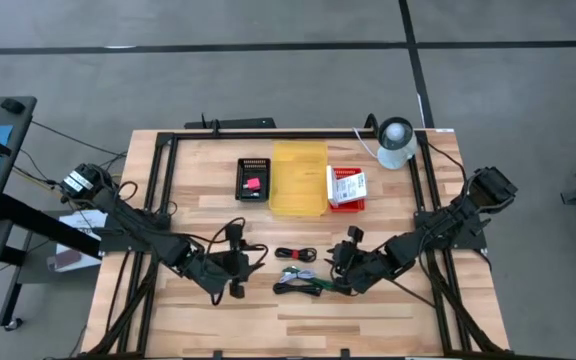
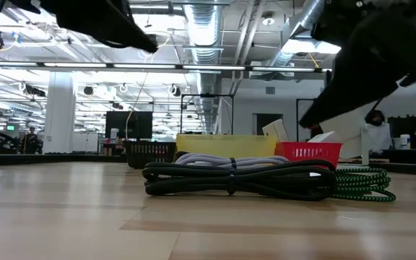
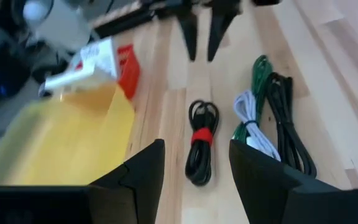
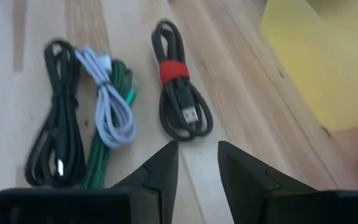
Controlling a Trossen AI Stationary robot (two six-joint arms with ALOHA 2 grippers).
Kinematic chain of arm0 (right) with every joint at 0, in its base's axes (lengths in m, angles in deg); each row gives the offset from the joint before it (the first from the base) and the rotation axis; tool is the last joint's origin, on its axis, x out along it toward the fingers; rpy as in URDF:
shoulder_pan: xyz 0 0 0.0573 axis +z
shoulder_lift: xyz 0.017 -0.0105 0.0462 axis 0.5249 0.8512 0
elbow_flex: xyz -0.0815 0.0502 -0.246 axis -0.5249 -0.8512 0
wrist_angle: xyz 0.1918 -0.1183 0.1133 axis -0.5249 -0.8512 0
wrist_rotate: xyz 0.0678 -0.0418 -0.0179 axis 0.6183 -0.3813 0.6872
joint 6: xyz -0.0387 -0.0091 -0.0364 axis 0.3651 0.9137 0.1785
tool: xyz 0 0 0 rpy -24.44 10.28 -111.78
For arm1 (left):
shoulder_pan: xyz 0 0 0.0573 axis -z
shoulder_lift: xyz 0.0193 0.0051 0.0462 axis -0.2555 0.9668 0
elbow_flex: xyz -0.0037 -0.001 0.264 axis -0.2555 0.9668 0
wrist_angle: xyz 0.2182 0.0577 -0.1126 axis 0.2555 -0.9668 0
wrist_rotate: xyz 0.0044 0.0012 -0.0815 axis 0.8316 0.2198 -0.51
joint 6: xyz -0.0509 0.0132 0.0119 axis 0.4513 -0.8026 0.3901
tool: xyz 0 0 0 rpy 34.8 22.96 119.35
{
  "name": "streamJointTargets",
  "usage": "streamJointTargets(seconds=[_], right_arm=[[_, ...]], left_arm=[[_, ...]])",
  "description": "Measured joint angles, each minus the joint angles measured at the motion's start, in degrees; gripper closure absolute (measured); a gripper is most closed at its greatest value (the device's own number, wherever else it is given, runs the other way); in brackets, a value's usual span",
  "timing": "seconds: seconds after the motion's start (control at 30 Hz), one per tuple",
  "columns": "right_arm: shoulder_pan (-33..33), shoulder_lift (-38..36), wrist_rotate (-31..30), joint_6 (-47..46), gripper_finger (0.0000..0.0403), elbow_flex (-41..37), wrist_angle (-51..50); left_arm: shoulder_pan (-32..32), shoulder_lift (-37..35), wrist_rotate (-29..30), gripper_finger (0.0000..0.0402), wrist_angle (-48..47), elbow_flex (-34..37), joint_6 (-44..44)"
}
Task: Pick and place items into bin
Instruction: Put the top black USB cable into the yellow bin
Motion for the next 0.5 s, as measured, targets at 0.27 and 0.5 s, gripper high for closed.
streamJointTargets(seconds=[0.27, 0.5], right_arm=[[-0.9, 0.0, 0.7, 0.0, 0.0295, 0.0, -6.3], [-3.3, 0.0, 0.8, 0.0, 0.0295, 0.0, -10.1]], left_arm=[[-4.3, 0.0, -5.1, 0.0229, -0.3, 0.0, -6.9], [-12.1, 0.0, -17.6, 0.0229, -1.8, 0.0, -10.6]])
